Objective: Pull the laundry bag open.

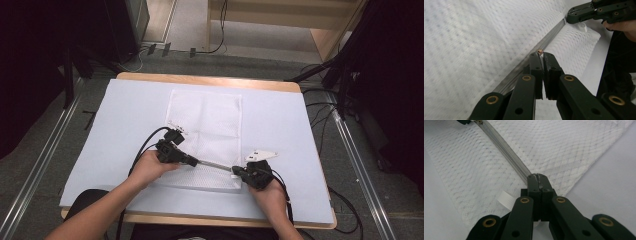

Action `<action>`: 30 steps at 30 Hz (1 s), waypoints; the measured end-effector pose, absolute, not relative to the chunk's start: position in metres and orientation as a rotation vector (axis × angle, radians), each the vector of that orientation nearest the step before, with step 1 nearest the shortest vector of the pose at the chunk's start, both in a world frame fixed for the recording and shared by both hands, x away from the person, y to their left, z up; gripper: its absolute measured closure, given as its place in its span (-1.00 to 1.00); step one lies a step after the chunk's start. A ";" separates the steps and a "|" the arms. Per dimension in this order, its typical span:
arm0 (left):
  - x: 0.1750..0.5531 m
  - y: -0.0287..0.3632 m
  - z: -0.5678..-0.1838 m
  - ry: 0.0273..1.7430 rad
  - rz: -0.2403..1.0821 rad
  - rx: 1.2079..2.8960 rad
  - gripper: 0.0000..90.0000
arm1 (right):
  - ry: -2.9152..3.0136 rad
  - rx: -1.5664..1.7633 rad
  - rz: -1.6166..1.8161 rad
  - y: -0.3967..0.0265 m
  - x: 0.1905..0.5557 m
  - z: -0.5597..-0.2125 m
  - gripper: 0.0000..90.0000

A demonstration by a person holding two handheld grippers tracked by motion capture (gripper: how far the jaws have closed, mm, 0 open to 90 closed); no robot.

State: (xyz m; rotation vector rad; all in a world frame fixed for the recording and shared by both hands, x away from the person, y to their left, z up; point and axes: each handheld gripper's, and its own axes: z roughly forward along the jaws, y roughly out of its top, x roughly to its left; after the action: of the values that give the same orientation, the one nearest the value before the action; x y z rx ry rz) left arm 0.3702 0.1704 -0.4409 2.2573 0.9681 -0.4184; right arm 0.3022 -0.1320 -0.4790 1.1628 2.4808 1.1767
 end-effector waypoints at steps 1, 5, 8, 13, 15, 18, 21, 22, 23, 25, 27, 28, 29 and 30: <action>0.370 0.173 -0.441 0.973 -0.412 2.260 0.96 | 2.483 1.161 1.177 -0.132 0.302 -0.479 1.00; 0.369 0.187 -0.439 0.990 -0.424 2.260 0.96 | 2.484 1.163 1.181 -0.132 0.302 -0.479 1.00; 0.369 0.200 -0.438 1.015 -0.406 2.260 0.96 | 2.487 1.162 1.180 -0.132 0.303 -0.479 1.00; 0.368 0.227 -0.434 1.067 -0.382 2.227 0.96 | 2.495 1.161 1.176 -0.132 0.303 -0.479 1.00; 0.368 0.235 -0.434 1.086 -0.374 2.218 0.96 | 2.501 1.155 1.177 -0.132 0.304 -0.478 1.00; 0.366 0.243 -0.434 1.107 -0.356 2.221 0.96 | 2.514 1.149 1.173 -0.132 0.305 -0.478 1.00; 0.365 0.255 -0.435 1.135 -0.338 2.210 0.96 | 2.516 1.147 1.172 -0.132 0.306 -0.478 1.00; 0.364 0.260 -0.435 1.146 -0.334 2.205 0.96 | 2.521 1.151 1.172 -0.132 0.306 -0.478 1.00; 0.363 0.266 -0.434 1.157 -0.330 2.200 0.96 | 2.524 1.152 1.175 -0.133 0.307 -0.478 1.00; 0.362 0.278 -0.435 1.187 -0.325 2.184 0.96 | 2.528 1.141 1.178 -0.133 0.307 -0.478 1.00; 0.360 0.291 -0.436 1.221 -0.322 2.166 0.96 | 2.534 1.134 1.174 -0.133 0.308 -0.477 1.00; 0.359 0.297 -0.437 1.238 -0.319 2.160 0.96 | 2.540 1.136 1.173 -0.133 0.309 -0.477 1.00; 0.358 0.302 -0.438 1.257 -0.321 2.149 0.96 | 2.546 1.134 1.172 -0.133 0.309 -0.477 1.00; 0.358 0.308 -0.439 1.272 -0.317 2.142 0.96 | 2.546 1.136 1.173 -0.133 0.309 -0.477 1.00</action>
State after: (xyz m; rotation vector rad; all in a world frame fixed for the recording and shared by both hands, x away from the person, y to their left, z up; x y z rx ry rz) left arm 0.3579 0.3084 -0.4393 2.1421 1.2715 -0.3166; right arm 0.3093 -0.1334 -0.4769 1.1357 2.5458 1.1729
